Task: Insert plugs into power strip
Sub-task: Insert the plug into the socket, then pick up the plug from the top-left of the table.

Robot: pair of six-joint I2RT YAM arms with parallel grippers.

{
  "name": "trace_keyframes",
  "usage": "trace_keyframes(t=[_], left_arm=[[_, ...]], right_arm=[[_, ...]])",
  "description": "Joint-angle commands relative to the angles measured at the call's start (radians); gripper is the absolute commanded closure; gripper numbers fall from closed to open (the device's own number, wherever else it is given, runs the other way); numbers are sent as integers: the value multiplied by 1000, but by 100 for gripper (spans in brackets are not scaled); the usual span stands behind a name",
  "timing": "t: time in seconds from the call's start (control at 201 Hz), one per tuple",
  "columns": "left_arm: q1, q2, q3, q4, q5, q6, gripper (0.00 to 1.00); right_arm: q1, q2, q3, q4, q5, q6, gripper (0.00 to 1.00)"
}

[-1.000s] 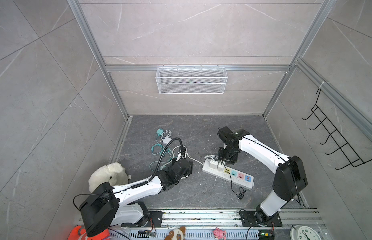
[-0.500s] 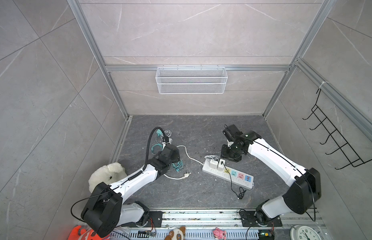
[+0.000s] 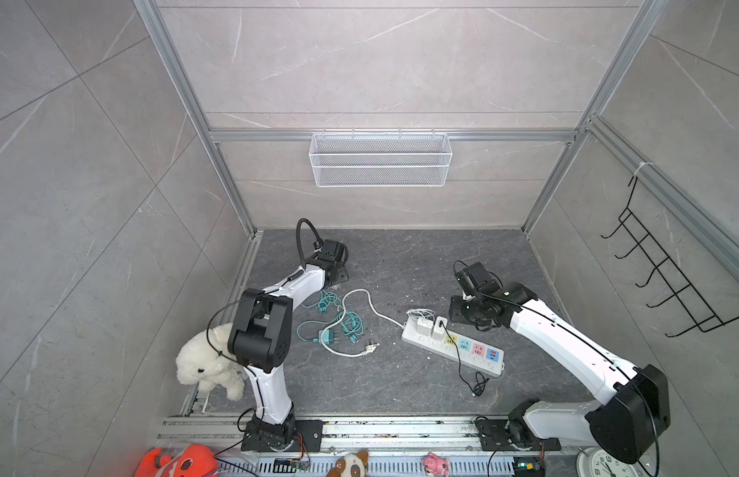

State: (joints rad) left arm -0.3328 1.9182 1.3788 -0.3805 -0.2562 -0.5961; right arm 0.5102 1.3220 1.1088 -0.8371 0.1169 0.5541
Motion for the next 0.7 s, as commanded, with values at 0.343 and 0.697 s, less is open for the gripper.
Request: trace_keyframes(t=[0.343, 0.697], left_arm=[[15, 112, 172, -189, 4, -81, 30], [27, 188, 237, -201, 22, -110, 29]], right_arm=[[-24, 67, -19, 73, -46, -192, 50], [-35, 80, -47, 123, -115, -221, 49]])
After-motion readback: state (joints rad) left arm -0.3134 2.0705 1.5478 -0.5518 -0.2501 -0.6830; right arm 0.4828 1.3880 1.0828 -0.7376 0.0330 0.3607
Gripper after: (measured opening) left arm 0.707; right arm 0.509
